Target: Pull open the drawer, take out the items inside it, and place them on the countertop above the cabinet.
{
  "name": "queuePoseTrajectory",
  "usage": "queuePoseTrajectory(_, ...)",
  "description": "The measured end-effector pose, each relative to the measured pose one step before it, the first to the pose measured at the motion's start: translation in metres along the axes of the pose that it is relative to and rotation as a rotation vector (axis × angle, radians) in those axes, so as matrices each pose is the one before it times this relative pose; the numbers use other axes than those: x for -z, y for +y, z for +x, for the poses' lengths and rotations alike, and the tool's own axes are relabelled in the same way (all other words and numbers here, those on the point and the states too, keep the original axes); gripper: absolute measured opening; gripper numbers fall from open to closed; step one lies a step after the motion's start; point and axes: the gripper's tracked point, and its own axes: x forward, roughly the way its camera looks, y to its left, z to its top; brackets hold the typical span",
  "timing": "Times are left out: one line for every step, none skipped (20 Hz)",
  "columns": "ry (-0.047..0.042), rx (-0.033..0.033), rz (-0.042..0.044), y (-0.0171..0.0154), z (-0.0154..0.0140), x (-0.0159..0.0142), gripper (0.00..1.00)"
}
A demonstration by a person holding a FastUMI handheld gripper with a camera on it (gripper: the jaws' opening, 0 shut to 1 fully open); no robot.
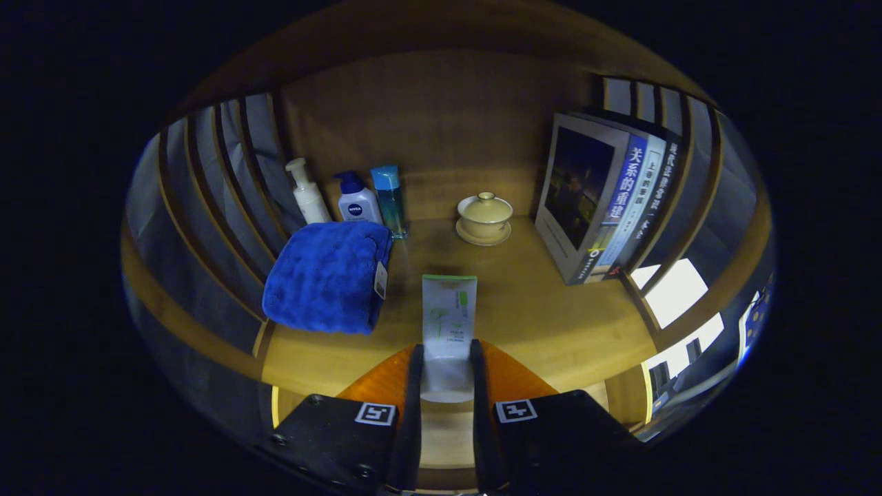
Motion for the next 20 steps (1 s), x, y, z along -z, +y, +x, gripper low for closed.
queuePoseTrajectory(0.00253, 0.00578, -0.00422, -0.00175, 0.00825, -0.0008, 0.39)
queuePoseTrajectory(0.00423, 0.00707, -0.00472, -0.00213, 0.0077, -0.00021, 0.39)
queuePoseTrajectory(0.00097, 0.00933, -0.00187, -0.00134, 0.00738, 0.00036, 0.39)
queuePoseTrajectory(-0.00228, 0.00708, 0.00184, -0.00092, 0.00585, 0.00001, 0.39)
queuePoseTrajectory(0.00021, 0.00116, -0.00183, 0.0006, 0.005, 0.0005, 0.39)
queuePoseTrajectory(0.00336, -0.00218, -0.00235, 0.00043, 0.00295, 0.00178, 0.39)
queuePoseTrajectory(0.00499, -0.00072, -0.00175, 0.00078, 0.00349, 0.00196, 0.39)
queuePoseTrajectory(0.00446, -0.00157, -0.00268, 0.00101, 0.00273, 0.00252, 0.39)
queuePoseTrajectory(0.00365, -0.00315, -0.00138, 0.00065, 0.00283, 0.00177, 0.39)
queuePoseTrajectory(0.00265, -0.00294, 0.00324, 0.00079, 0.00257, 0.00115, 0.41)
queuePoseTrajectory(0.00266, -0.00099, 0.00849, 0.00019, 0.00201, 0.00169, 0.42)
queuePoseTrajectory(0.00045, -0.00086, 0.01157, -0.00128, 0.0018, 0.00033, 0.43)
queuePoseTrajectory(-0.00606, 0.00296, 0.01126, -0.00064, 0.00113, -0.00114, 0.45)
queuePoseTrajectory(-0.00189, 0.00404, 0.00803, -0.00216, 0.00063, -0.00037, 0.45)
queuePoseTrajectory(0.00181, 0.0031, 0.00599, -0.0012, -0.00042, 0.00127, 0.47)
queuePoseTrajectory(0.00268, 0.00145, 0.00052, -0.00041, -0.00044, 0.00192, 0.48)
queuePoseTrajectory(0.00245, 0.00315, -0.00452, -0.00165, -0.00037, 0.00231, 0.49)
queuePoseTrajectory(-0.00404, 0.00333, -0.00857, -0.00086, -0.00226, 0.00145, 0.51)
queuePoseTrajectory(-0.0121, 0.00745, -0.00845, -0.00123, -0.00116, -0.00037, 0.52)
queuePoseTrajectory(-0.01096, 0.01301, -0.00624, -0.00312, -0.00334, -0.00073, 0.54)
